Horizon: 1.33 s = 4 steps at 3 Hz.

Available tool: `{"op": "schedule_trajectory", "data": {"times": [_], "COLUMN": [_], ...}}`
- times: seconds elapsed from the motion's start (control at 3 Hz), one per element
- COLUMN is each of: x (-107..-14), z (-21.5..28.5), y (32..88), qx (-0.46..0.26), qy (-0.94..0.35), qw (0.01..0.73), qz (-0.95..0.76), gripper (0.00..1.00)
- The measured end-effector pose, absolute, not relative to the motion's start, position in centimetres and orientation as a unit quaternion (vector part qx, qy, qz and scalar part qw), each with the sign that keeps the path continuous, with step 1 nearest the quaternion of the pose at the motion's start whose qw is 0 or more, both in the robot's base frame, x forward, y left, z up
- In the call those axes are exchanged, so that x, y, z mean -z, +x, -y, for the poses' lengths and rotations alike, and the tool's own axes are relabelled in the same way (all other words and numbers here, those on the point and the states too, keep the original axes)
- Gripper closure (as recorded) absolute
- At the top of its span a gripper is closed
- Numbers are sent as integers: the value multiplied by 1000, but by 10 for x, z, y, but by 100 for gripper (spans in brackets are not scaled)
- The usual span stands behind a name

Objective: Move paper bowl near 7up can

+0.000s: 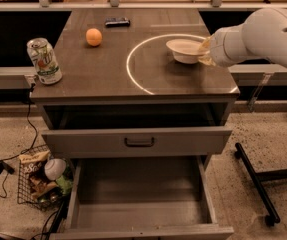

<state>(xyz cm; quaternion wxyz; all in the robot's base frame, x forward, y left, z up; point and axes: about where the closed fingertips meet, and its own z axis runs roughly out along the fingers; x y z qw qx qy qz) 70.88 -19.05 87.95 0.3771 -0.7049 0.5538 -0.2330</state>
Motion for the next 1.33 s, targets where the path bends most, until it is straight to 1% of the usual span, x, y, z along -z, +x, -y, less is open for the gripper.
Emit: {"op": "schedule_trajectory", "data": {"times": [0.33,0.67,1.0,1.33], "x": [-901,-941,-966,-978], "z": [184,159,126,87], "y": [717,729,735,737], "qx": [250,274,275,263], "qy": [-718,-743,-760,-772], "qw": [380,401,434,466], "qz": [-526,-461,-399,-343], "gripper": [100,100,100,100]}}
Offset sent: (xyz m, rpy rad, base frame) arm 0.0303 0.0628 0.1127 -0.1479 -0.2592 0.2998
